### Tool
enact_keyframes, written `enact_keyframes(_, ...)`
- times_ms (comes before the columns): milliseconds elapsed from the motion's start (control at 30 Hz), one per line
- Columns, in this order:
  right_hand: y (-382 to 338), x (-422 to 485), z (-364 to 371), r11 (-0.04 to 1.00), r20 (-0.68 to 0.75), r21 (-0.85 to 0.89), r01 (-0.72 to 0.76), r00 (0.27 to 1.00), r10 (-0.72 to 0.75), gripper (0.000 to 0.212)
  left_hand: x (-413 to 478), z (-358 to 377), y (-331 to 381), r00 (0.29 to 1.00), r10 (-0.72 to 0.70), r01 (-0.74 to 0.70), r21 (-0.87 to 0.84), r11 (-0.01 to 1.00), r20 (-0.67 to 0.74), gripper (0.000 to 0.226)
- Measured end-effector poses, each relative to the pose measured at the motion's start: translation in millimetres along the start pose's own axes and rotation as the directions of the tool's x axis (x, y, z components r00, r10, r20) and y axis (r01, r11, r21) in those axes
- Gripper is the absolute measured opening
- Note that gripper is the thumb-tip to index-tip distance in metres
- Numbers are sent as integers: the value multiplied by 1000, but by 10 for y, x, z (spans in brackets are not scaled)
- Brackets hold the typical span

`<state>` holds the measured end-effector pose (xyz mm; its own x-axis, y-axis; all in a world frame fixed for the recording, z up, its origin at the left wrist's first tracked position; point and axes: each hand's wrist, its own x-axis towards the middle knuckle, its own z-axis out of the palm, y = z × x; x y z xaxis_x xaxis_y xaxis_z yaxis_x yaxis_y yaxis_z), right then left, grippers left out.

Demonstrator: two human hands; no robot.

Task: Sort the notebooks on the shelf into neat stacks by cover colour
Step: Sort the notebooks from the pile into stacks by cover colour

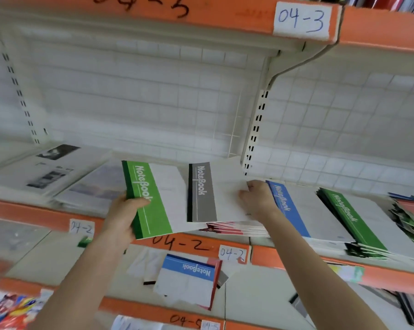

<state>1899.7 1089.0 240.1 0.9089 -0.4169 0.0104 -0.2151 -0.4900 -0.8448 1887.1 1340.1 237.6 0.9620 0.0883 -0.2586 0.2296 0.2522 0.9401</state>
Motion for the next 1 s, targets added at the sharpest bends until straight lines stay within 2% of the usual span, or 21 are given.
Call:
enact_keyframes(100,-166,20,286,999,10,-18,38,999,-37,31,36,-399,89,997,22,-20,24,1000,-68,22)
enact_keyframes(200,-320,29,586,991,11,-124,58,998,-57,38,59,-761,180,994,26,-22,36,999,-106,23)
enact_keyframes(333,-479,5,945,909,32,-406,92,996,-86,28,76,-1148,272,988,22,-12,64,998,-151,20)
enact_keyframes(600,-627,-126,1311,737,94,-654,170,985,-144,27,96,-1343,351,996,16,-9,79,997,-91,19)
enact_keyframes(700,-607,-162,1223,716,75,-669,201,976,-204,25,115,-1252,355,999,-19,22,74,997,-29,14)
enact_keyframes(800,-557,-222,1017,742,19,-639,204,968,-251,22,138,-1087,362,997,-66,64,41,997,51,14)
enact_keyframes(1000,-208,-381,381,799,-132,-592,104,966,-224,26,144,-615,296,976,-90,87,21,996,201,22)
